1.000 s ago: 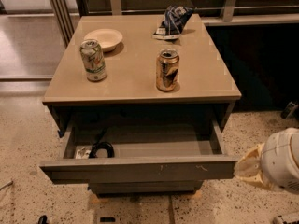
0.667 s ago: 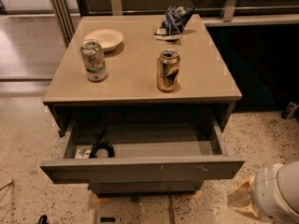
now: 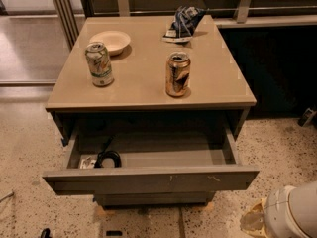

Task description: Close top drawer

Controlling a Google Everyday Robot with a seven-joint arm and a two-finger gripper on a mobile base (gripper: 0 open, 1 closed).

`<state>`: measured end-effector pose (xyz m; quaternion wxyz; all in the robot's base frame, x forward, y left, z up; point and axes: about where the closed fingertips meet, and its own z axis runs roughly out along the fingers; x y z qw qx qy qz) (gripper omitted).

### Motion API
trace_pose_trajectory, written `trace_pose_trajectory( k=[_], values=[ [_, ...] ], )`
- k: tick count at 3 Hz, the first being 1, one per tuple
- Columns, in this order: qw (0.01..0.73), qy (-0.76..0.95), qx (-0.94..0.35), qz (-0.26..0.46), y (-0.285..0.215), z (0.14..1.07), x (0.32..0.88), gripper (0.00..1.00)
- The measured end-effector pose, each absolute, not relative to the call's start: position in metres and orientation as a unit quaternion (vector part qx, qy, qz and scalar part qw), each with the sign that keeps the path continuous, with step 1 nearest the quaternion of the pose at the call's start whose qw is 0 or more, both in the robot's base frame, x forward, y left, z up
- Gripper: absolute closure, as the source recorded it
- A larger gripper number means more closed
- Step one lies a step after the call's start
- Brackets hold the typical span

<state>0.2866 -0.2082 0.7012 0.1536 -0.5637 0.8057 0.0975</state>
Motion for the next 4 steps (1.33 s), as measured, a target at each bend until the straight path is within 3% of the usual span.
trace_pose_trajectory(
  k=[2,4],
  values=[
    [0.232,0.772,-0.579,0.12,-0.196,0.632,0.296,1.0],
    [0.24,0.751,-0.603,0.118,-0.195,0.626,0.296,1.0]
  ],
)
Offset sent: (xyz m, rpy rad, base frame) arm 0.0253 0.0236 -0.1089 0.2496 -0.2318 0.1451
